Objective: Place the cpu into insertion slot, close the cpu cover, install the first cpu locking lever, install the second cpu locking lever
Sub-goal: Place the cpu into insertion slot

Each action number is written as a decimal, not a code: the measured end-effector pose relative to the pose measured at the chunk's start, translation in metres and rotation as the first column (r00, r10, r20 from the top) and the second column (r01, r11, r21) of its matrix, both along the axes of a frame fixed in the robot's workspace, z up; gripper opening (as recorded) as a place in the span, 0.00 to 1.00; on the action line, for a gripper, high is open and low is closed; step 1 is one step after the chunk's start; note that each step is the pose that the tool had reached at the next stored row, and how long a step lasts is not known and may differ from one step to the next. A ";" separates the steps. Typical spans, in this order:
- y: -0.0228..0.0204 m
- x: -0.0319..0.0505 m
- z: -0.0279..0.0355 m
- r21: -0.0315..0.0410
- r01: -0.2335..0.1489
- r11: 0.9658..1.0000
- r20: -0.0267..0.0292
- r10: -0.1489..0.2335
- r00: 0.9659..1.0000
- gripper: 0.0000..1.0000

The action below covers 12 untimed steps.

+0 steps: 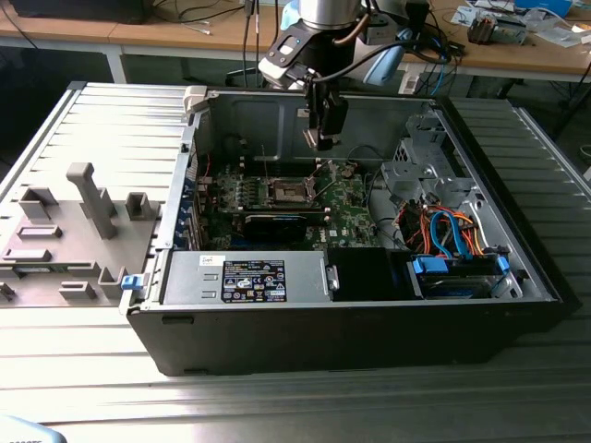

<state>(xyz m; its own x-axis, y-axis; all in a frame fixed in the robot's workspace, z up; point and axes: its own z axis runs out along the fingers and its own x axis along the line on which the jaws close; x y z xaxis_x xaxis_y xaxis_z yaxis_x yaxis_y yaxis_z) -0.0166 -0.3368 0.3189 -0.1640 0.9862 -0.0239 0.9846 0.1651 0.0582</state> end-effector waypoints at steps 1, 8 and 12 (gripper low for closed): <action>0.0000 0.0000 0.0000 0.000 0.003 1.000 0.000 -0.003 1.000 0.55; 0.0000 0.0000 -0.0001 0.000 0.018 1.000 0.000 -0.018 1.000 0.55; 0.0000 0.0000 -0.0001 0.000 0.025 1.000 0.000 -0.025 1.000 0.55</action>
<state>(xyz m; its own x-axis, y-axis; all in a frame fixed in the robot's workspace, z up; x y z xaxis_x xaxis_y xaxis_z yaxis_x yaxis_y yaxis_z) -0.0166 -0.3368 0.3188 -0.1393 0.9900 -0.0239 0.9884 0.1405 0.0582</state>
